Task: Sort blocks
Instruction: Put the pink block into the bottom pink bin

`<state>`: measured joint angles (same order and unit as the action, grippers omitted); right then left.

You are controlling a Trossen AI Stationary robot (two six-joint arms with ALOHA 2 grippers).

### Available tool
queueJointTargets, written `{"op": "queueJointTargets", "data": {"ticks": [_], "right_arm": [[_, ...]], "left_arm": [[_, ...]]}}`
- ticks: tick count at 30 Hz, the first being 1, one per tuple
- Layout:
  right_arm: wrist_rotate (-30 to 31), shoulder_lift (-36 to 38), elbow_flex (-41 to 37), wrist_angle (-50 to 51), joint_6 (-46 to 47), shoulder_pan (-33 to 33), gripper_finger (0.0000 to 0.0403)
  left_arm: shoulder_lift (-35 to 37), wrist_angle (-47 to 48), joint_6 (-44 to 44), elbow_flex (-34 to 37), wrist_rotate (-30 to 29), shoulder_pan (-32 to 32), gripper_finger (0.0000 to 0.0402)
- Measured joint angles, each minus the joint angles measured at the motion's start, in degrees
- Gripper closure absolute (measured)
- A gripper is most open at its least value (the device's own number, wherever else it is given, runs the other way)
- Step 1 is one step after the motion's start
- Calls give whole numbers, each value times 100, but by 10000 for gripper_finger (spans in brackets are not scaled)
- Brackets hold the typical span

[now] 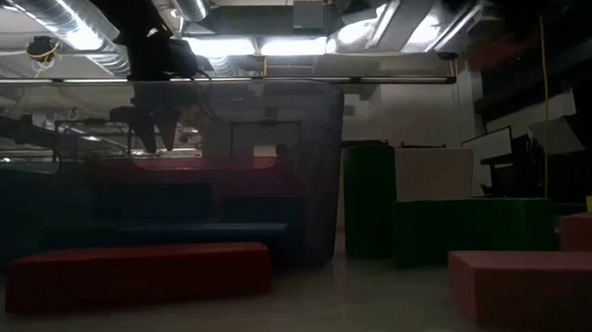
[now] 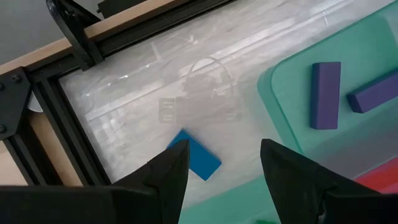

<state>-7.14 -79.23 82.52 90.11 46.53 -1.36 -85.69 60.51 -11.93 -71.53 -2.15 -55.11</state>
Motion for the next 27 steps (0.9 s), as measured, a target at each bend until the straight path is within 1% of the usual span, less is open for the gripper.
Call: {"op": "queueJointTargets", "data": {"ticks": [2, 4, 6, 9, 15, 20, 24, 27], "right_arm": [[-197, 362, -562, 10, 911, -390, 336], [-553, 646, -1011, -65, 1698, -787, 336], [-894, 858, -1361, -226, 2230, -1188, 336], [-1254, 1031, -1754, -635, 2746, -1774, 336], [-1344, 986, -2250, -1548, 3063, -2690, 336], [-1451, 751, -2509, -1505, 3245, -3035, 327], [-1644, 561, -2612, -1524, 3273, -3056, 287], [-1640, 452, -2618, -1529, 3273, -3054, 247]], "left_arm": [[0, -11, -8, 0, 1, 0, 215], [0, -17, -8, 0, 0, 0, 215], [0, -15, -8, 0, 1, 0, 215], [0, -17, -8, 0, 0, 0, 215], [0, -79, -10, 0, 0, 0, 215], [0, -307, -10, 0, 2, 0, 215], [0, -251, -67, 0, 1, 0, 215], [0, -129, -480, 0, 3, -2, 215]]}}
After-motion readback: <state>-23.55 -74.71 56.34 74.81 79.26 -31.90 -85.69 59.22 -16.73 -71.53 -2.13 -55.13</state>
